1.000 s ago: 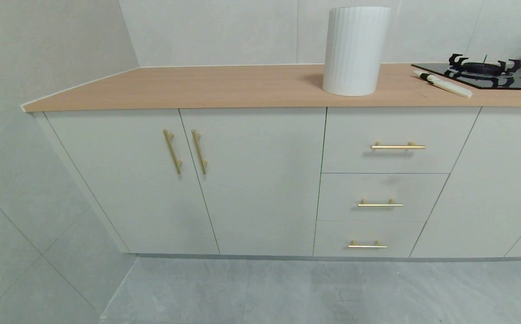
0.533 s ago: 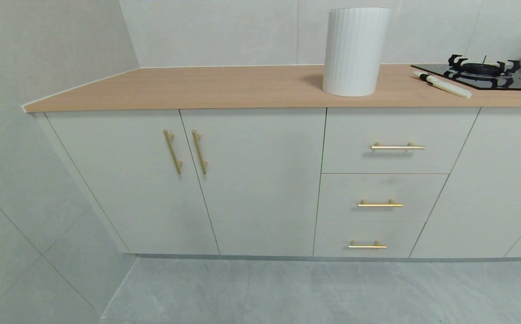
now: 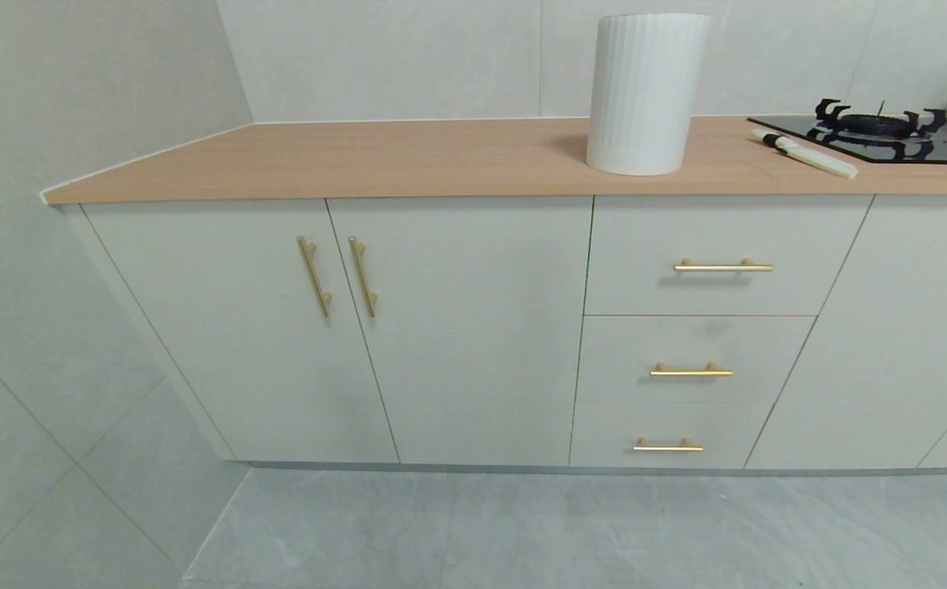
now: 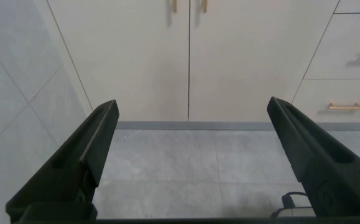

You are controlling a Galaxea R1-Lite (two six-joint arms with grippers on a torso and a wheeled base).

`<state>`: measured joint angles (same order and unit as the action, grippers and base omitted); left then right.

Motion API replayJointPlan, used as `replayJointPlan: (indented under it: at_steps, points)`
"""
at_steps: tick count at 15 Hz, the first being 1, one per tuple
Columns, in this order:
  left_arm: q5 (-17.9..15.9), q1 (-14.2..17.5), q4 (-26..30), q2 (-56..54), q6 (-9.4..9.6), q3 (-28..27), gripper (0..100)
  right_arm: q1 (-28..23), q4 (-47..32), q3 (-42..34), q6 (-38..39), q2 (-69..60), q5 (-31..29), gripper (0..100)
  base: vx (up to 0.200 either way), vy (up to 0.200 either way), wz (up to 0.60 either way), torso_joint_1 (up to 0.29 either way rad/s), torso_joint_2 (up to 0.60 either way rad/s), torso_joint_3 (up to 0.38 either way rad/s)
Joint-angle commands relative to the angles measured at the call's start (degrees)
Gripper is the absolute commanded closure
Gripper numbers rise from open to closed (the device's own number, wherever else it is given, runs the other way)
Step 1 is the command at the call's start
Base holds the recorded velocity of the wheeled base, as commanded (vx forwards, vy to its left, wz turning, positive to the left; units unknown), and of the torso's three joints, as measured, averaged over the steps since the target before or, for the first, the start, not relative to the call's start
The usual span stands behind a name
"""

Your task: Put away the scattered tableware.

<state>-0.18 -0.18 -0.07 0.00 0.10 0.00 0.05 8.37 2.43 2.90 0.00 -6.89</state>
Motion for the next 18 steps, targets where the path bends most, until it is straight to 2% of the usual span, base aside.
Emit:
replayJointPlan:
  at_steps: [1, 2, 7, 9, 18]
  points:
    - [0.01, 0.01, -0.01, 0.0, -0.01, 0.0, 0, 0.04, -3.19, -2.43, 0.88, 0.0, 0.91, 0, 0.0, 0.0, 0.0, 0.0, 0.0, 0.0]
    - [0.01, 0.01, -0.01, 0.0, -0.01, 0.0, 0, 0.04, -6.0, -2.43, 0.97, 0.0, 1.0, 0, 0.0, 0.0, 0.0, 0.0, 0.0, 0.0]
    - [0.01, 0.01, -0.01, 0.0, -0.01, 0.0, 0, 0.04, -6.09, -2.43, 0.88, 0.0, 2.32, 0, 0.0, 0.0, 0.0, 0.0, 0.0, 0.0]
    - [0.01, 0.01, -0.01, 0.0, 0.08, 0.0, 0, 0.04, -8.73, -2.34, -2.64, 0.09, 4.43, 0, 0.0, 0.0, 0.0, 0.0, 0.0, 0.0]
    - [0.01, 0.01, -0.01, 0.0, 0.17, 0.0, 0, 0.04, -8.37, -2.43, -2.64, 0.0, 5.75, 0, 0.0, 0.0, 0.0, 0.0, 0.0, 0.0]
